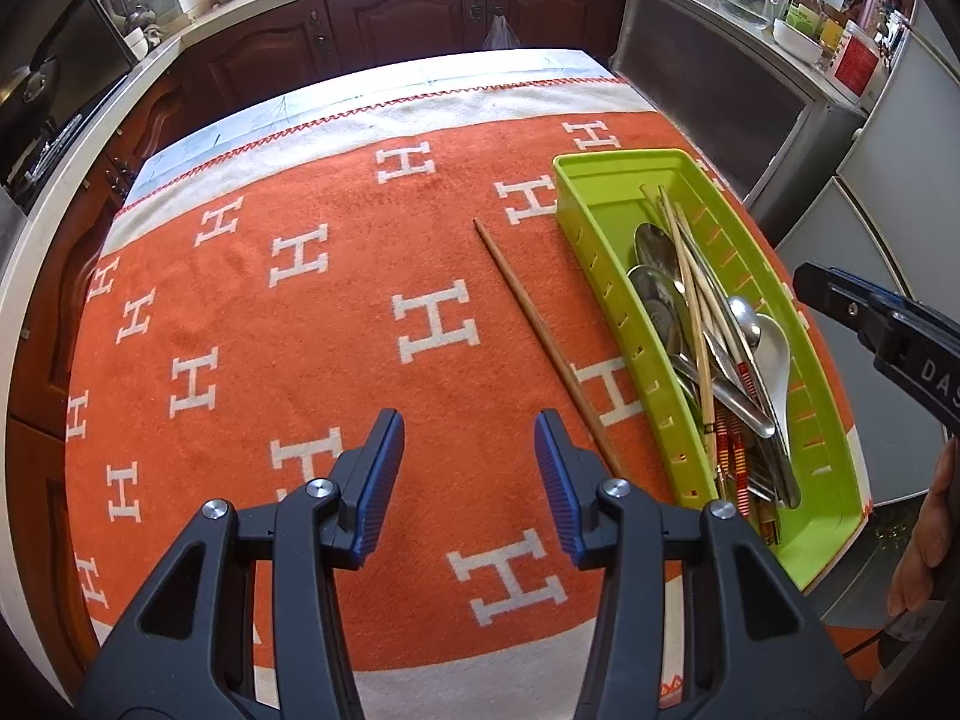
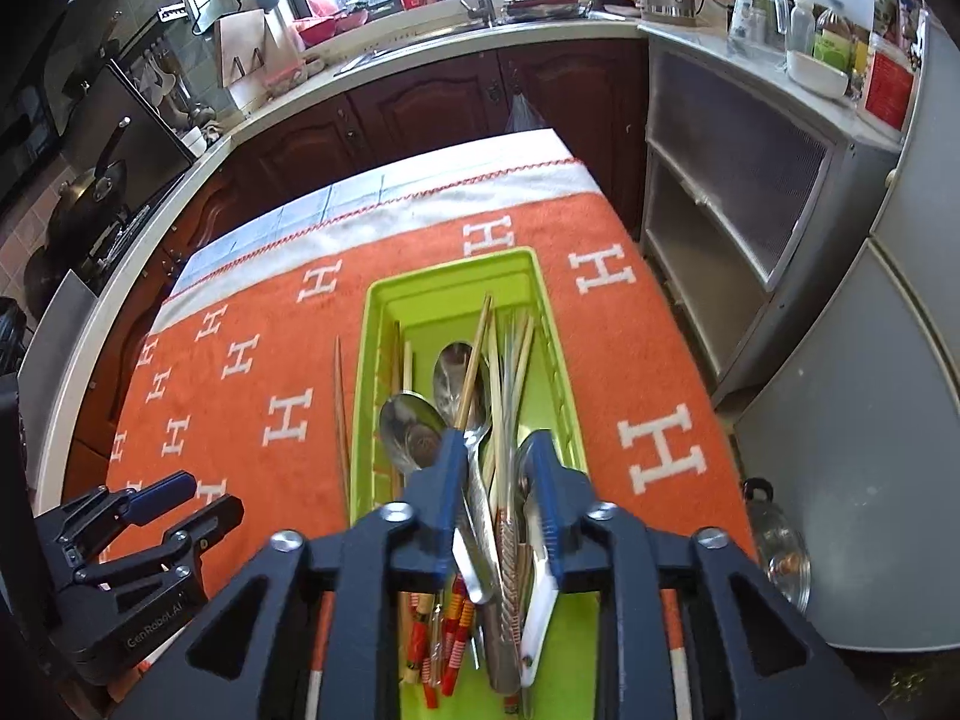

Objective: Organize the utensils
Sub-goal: 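Carry the metal chopstick into the green tray with the right gripper and release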

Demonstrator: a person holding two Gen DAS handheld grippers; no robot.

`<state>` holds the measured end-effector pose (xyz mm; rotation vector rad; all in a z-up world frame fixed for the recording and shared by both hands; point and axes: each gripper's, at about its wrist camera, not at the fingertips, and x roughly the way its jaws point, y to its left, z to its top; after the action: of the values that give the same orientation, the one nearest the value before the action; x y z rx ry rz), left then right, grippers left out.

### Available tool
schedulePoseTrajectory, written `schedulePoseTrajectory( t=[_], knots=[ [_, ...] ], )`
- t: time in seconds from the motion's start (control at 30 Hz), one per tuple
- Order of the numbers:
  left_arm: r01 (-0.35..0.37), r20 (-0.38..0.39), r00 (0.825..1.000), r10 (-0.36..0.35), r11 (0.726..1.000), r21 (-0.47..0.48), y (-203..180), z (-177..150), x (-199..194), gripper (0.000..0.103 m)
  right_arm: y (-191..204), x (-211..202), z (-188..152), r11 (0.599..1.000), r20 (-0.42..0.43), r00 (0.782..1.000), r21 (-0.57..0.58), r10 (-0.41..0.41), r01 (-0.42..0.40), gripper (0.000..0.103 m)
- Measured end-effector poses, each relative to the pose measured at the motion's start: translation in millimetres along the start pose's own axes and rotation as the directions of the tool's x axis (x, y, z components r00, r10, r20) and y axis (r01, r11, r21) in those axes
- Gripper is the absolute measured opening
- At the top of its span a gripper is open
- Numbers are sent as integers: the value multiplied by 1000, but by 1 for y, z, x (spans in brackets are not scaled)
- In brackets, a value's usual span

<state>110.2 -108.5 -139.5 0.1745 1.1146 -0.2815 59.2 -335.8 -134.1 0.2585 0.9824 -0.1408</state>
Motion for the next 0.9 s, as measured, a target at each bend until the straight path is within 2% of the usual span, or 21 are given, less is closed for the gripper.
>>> schedulePoseTrajectory(
  t=[0.13, 0.33, 0.53, 0.7, 0.77, 0.9],
  knots=[
    [-2, 2, 1000, 2, 1000, -4, -1, 4, 2, 42, 0, -6, 2, 1000, 25, 1000, -7, 8, -7, 33],
    [9, -11, 1000, -9, 1000, -17, 0, 5, 5, 42, 2, -11, -14, 1000, 22, 999, -2, 28, -28, 33],
    [15, -21, 1000, -15, 1000, -16, -1, -1, 5, 42, 8, -11, -35, 999, -9, 999, -12, 45, -45, 38],
    [17, -21, 1000, -18, 1000, -17, -2, -7, 0, 42, 15, -14, -49, 998, -9, 1000, -52, 21, -21, 47],
    [21, -21, 1000, -21, 1000, -22, -1, -9, -2, 42, 17, -17, -53, 998, 0, 1000, -62, 7, -7, 48],
    [25, -18, 1000, -25, 999, -24, 0, -14, -7, 42, 20, -23, -58, 998, -7, 999, -63, 31, -32, 48]
  ],
)
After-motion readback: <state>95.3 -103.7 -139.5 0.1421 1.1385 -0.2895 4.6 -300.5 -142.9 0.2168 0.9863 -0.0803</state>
